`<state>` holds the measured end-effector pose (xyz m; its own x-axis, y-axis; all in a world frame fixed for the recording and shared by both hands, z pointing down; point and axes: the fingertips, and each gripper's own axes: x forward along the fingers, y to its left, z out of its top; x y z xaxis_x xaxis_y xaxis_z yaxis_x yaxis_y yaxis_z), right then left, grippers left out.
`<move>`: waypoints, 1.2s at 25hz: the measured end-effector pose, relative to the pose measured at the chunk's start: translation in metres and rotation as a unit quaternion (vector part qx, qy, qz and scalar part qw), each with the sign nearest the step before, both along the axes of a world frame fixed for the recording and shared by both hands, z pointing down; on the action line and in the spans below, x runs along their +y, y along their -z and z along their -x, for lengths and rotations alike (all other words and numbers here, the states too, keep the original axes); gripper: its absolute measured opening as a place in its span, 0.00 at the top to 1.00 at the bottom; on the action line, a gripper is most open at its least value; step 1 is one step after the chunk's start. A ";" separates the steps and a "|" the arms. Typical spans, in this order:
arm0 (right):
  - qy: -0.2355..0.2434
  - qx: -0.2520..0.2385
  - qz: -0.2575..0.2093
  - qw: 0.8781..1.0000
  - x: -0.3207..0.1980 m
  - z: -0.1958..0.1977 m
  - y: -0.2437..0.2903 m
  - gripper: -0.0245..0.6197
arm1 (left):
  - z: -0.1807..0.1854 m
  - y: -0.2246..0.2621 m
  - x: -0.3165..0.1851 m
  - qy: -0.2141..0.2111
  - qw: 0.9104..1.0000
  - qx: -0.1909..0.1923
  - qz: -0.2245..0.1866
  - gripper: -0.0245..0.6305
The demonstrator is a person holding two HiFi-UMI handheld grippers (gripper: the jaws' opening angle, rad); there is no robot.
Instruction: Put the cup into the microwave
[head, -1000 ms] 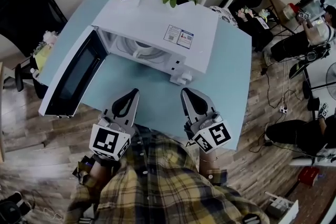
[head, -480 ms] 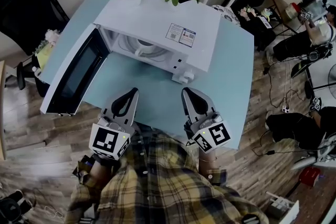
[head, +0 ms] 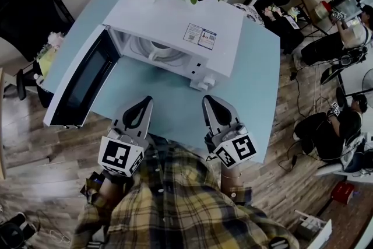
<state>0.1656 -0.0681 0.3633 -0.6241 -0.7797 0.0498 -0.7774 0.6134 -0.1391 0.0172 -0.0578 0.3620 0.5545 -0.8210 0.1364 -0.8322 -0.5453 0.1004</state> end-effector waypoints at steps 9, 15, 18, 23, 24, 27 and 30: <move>0.005 0.010 0.002 1.000 0.003 0.002 -0.003 0.96 | -0.001 -0.003 0.002 -0.002 1.000 0.002 0.003 0.97; -0.005 0.011 0.001 1.000 0.003 0.000 -0.005 0.96 | 0.001 -0.002 0.002 0.000 1.000 0.001 0.001 0.97; -0.013 0.007 0.003 1.000 0.002 -0.002 -0.006 0.96 | 0.003 -0.003 0.002 0.003 1.000 0.001 0.003 0.97; -0.015 0.007 0.003 1.000 0.001 0.000 -0.007 0.96 | 0.007 -0.005 0.002 0.007 1.000 0.001 0.005 0.97; -0.016 0.007 0.002 1.000 0.001 0.000 -0.006 0.96 | 0.007 -0.004 0.001 0.007 1.000 0.001 0.005 0.97; -0.020 0.007 0.001 1.000 0.000 -0.003 -0.006 0.96 | 0.006 -0.004 0.001 0.006 1.000 0.000 0.004 0.97; -0.021 0.007 0.002 1.000 -0.001 -0.004 -0.007 0.96 | 0.005 -0.007 0.001 0.003 1.000 -0.003 0.003 0.97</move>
